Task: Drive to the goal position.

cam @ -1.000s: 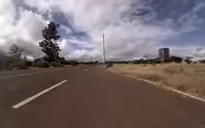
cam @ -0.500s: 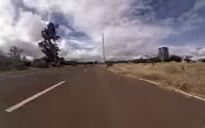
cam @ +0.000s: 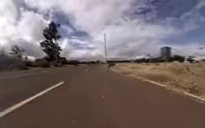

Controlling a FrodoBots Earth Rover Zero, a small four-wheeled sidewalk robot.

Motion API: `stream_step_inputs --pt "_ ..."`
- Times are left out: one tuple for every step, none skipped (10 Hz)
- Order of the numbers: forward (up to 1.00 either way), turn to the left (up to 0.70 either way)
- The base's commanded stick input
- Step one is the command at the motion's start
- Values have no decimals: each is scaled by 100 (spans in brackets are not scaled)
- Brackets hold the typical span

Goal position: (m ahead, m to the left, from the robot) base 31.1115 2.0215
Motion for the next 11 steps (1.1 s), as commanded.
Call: stream_step_inputs --pt "70 0" --pt "70 0" --pt "70 0" --pt "70 0" --pt "70 0" --pt "70 0" --pt "70 0" --pt "70 0" --pt "70 0" --pt "70 0" --pt "70 0"
